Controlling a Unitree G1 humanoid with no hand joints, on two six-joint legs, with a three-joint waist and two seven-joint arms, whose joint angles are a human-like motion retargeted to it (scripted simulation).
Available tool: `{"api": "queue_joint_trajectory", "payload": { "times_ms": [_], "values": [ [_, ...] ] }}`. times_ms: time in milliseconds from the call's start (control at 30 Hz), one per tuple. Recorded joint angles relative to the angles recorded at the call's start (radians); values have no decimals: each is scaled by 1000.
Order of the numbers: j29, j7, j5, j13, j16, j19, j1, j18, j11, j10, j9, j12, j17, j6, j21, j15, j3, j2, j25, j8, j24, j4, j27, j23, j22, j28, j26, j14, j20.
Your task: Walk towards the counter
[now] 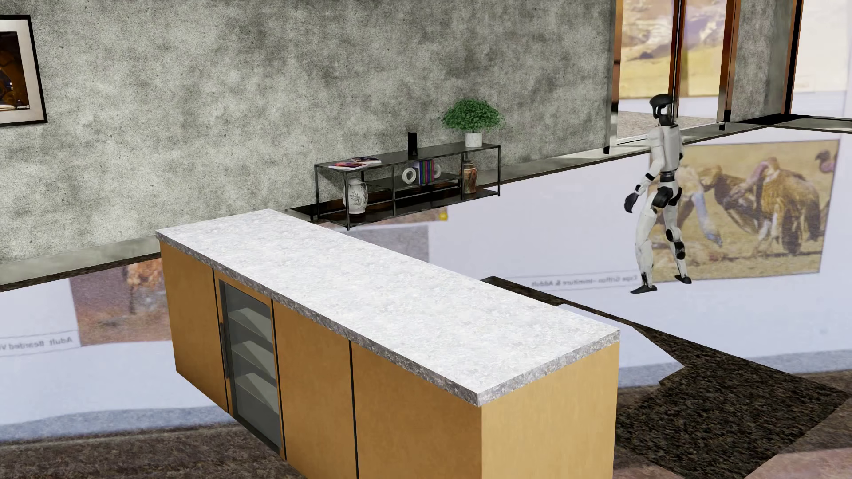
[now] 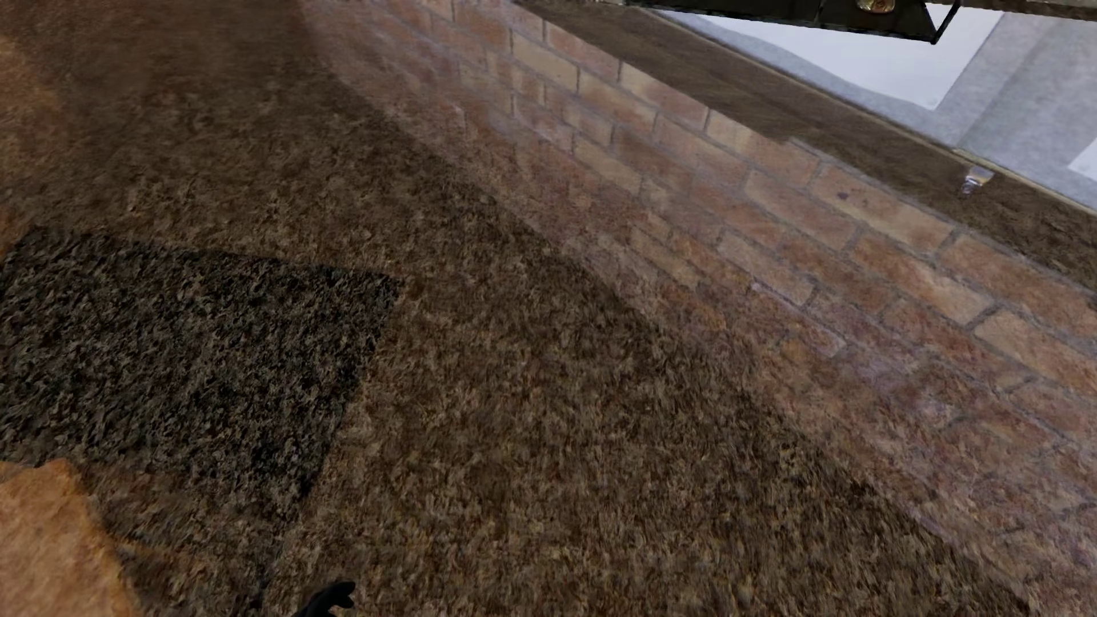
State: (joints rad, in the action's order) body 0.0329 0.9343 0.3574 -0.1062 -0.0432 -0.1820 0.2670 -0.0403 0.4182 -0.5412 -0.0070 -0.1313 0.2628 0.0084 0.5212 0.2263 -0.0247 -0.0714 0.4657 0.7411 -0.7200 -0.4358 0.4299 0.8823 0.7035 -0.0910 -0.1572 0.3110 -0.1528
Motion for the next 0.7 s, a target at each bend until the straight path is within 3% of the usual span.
{"api": "queue_joint_trajectory", "payload": {
  "times_ms": [67,133,167,200,233,267,300,367,533,633,667,700],
  "values": [
    [13,-69,67,-17,13,-56,-1,-11,45,1,-1,-8,26,7,-49,-55,23,52,-12,42,10,70,6,15,52,-16,-11,46,-23],
    [35,-140,162,-45,12,-69,-10,-26,130,33,-2,11,37,10,-102,-185,38,81,-16,59,-5,171,9,15,129,5,-44,72,-18],
    [35,-175,220,-53,8,-18,-23,-39,194,65,-2,18,43,10,-112,-276,42,78,-12,50,-21,231,9,8,156,34,-59,80,0],
    [26,-212,281,-55,-1,131,-36,-53,265,94,-1,22,46,7,-108,-321,47,68,-1,49,-33,287,-5,-2,171,68,-69,86,18],
    [20,-260,302,-50,-11,235,-43,-68,349,110,4,26,46,3,-110,-284,41,16,7,-35,-41,338,-15,-15,175,95,-75,94,31],
    [27,-318,249,-45,-19,232,-46,-80,451,117,11,31,39,1,-120,-205,25,-90,19,-224,-42,378,-19,-40,173,102,-80,103,34],
    [44,-371,166,-39,-28,191,-49,-88,548,122,18,35,22,0,-147,-159,14,-196,21,-396,-37,409,-24,-72,166,96,-79,112,29],
    [74,-459,10,-25,-40,126,-56,-97,676,129,26,30,-19,-1,-209,-120,4,-369,31,-579,-23,451,-60,-119,136,62,-78,130,30],
    [92,-712,-207,-88,-76,197,-104,-88,549,148,28,50,-59,-2,-276,-95,-37,-649,140,-601,-16,535,-178,-337,108,68,-74,188,84],
    [73,-856,-372,-181,-78,123,-157,-72,155,152,24,49,-61,5,-312,-143,-52,-694,181,-713,-14,567,-214,-424,92,67,-56,242,139],
    [59,-893,-409,-202,-77,67,-183,-56,7,157,20,36,-62,8,-316,-185,-51,-671,184,-758,-9,570,-213,-418,88,63,-46,252,158],
    [48,-931,-427,-211,-80,214,-204,-39,-16,149,18,21,-70,10,-314,-303,-50,-653,182,-778,-4,563,-202,-384,88,64,-43,250,177]
  ]
}}
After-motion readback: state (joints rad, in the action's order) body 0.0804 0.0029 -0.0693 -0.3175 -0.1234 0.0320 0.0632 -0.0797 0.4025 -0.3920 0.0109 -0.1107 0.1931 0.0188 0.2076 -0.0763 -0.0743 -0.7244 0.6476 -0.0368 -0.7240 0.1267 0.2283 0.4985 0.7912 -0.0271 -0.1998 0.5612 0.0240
